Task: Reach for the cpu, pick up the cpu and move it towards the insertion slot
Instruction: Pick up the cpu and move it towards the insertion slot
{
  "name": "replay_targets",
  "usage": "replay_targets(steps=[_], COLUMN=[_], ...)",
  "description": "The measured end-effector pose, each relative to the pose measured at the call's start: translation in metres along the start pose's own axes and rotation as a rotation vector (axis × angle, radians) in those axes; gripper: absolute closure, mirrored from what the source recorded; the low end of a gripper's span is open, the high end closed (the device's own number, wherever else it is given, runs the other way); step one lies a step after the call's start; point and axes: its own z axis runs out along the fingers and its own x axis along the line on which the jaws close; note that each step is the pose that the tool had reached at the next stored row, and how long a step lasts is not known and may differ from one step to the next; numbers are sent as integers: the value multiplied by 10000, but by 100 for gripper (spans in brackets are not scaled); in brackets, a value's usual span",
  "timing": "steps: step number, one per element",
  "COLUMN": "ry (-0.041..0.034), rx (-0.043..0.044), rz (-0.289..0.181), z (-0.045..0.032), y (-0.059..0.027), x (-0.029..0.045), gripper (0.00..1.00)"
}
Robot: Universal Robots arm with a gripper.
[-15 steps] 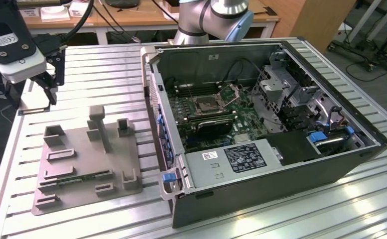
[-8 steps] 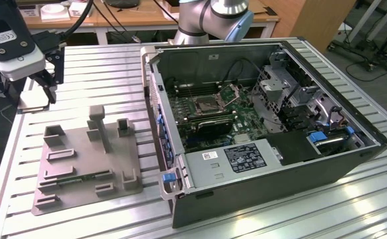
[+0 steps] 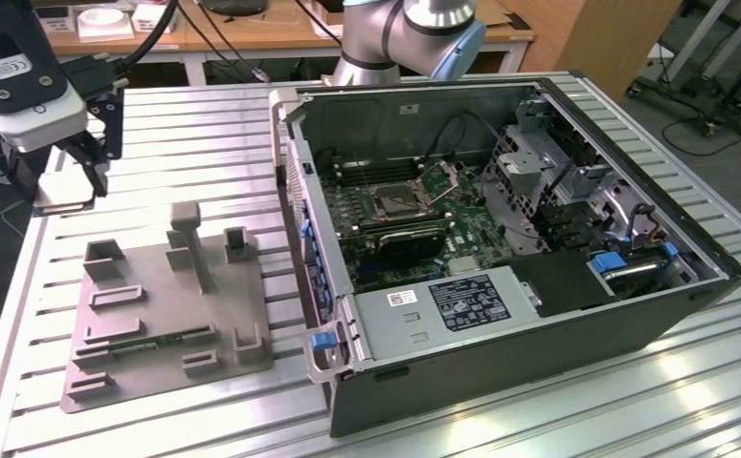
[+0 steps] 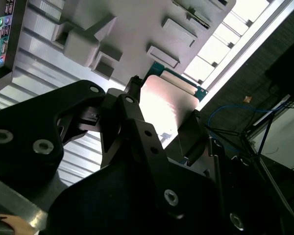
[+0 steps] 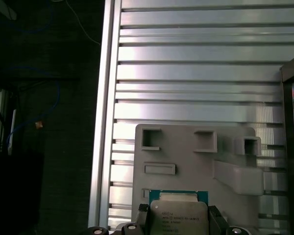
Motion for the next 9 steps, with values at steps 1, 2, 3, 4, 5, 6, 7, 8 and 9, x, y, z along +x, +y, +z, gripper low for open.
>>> replay_targets(steps=[1,2,3,4,5,6,7,8,9], ry=[-1,-1,-1,-1,-2,-2,-2,-2,-2], rx=[-1,-2,-1,-1,-2,-2,-2,-2,-2], rz=[1,2,1,2,1,2,2,3,3], z=[1,1,1,1,1,1,2,2,2], y=[0,0,-1,0,-1,-1,-1,-1,-1], x=[-7,-16,-29,-39,-48,-54,-57,-59,-59], gripper=[45,45,45,45,45,45,45,45,45])
